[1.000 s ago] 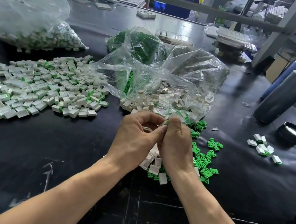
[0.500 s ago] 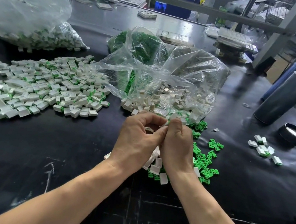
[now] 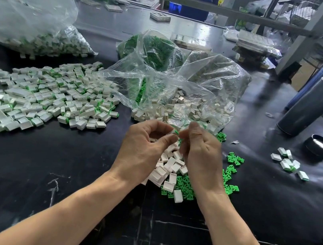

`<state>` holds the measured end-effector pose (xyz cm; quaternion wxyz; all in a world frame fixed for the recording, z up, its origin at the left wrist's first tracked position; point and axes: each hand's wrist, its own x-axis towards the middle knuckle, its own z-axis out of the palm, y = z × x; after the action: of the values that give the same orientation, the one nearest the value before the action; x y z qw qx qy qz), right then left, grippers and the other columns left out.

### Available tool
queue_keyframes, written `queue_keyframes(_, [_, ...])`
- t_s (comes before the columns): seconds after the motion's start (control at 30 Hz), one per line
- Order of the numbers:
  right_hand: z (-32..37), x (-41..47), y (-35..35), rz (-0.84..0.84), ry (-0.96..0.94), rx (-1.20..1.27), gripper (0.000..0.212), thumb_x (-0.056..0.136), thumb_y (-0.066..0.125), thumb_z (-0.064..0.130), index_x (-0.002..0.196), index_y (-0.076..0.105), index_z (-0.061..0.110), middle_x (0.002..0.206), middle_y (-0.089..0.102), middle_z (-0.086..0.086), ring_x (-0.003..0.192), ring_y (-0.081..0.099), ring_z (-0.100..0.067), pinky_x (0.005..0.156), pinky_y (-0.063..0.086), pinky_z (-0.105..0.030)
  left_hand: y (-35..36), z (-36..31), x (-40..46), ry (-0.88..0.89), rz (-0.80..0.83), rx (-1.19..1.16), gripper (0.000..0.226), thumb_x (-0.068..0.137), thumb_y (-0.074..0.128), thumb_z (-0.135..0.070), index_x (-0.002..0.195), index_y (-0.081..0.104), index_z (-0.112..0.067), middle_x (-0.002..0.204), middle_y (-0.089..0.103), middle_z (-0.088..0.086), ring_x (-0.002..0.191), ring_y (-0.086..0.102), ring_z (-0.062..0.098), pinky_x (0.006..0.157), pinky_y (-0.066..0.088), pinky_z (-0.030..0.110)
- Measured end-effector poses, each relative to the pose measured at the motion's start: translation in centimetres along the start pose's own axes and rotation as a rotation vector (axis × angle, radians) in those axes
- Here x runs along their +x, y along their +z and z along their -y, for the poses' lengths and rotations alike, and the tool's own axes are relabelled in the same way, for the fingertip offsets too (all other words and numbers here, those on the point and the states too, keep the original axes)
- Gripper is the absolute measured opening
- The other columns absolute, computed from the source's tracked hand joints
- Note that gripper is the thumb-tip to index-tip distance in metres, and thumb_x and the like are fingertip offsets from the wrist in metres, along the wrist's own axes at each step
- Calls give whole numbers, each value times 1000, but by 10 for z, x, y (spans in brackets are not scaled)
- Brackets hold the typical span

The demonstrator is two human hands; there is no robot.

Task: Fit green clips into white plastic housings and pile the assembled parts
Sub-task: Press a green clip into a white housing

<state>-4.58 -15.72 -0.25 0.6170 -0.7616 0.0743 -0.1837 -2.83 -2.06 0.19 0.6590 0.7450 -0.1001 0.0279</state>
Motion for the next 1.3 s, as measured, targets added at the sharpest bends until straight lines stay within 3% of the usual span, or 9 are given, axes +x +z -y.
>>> queue_keyframes(0.13, [4,3,-10,99,-120,61,7,99,70,20,93,74,21,75,70,10,66,60,-4,60,47,-20,-5,1,3,-6,6,6,8,88,80,-19,89,75,-26,82,77,-7,79,74,14,73,62,29])
queue_keyframes(0.27, [4,1,-8,154,-126,4,16,94,75,12,94,76,29,86,75,7,76,67,-9,66,52,-28,-8,3,4,26,18,55,10,89,79,-19,89,75,-28,81,76,-12,75,70,2,69,58,21])
queue_keyframes(0.37, [4,1,-11,158,-150,-74,21,94,75,14,91,74,35,81,75,14,67,67,-4,61,53,-21,-9,4,3,50,13,115,11,89,79,-16,93,76,-25,82,75,-16,75,70,-2,66,53,12])
queue_keyframes(0.57, [7,3,-16,165,-372,-380,7,91,78,11,96,78,16,85,71,10,83,65,-5,72,49,-10,-12,2,2,93,20,231,20,87,81,-14,86,74,-32,82,74,-20,78,70,-2,71,56,17])
queue_keyframes(0.87, [3,6,-20,218,-459,-428,7,89,75,7,90,72,13,83,68,6,77,63,-11,66,53,-22,-17,1,4,100,63,276,20,85,80,-3,87,79,-23,81,75,-18,77,72,-3,71,56,12])
queue_keyframes(1.0, [0,16,-30,89,-287,-329,9,93,73,13,91,71,22,80,70,8,74,69,-9,65,54,-17,-15,2,4,81,27,288,26,83,83,-7,81,75,-31,81,75,-22,77,70,-7,75,58,14])
queue_keyframes(1.07, [-1,13,-29,136,-147,-178,9,97,71,18,93,71,26,80,72,3,70,71,-13,59,58,-27,-16,2,4,101,6,295,22,83,83,-8,84,76,-29,81,74,-19,78,70,-6,75,58,16])
queue_keyframes(1.17, [-2,7,-20,265,-51,-48,6,98,71,16,97,73,22,82,74,-1,68,72,-15,52,57,-28,-16,1,4,149,-7,308,16,83,83,-9,88,77,-23,83,72,-14,78,69,-2,71,57,17])
queue_keyframes(1.3, [-3,5,-16,299,-38,15,12,96,75,16,105,74,24,89,77,2,77,74,-14,62,59,-24,-18,1,5,167,-22,296,14,84,82,-7,90,77,-18,85,71,-11,79,70,2,74,58,20])
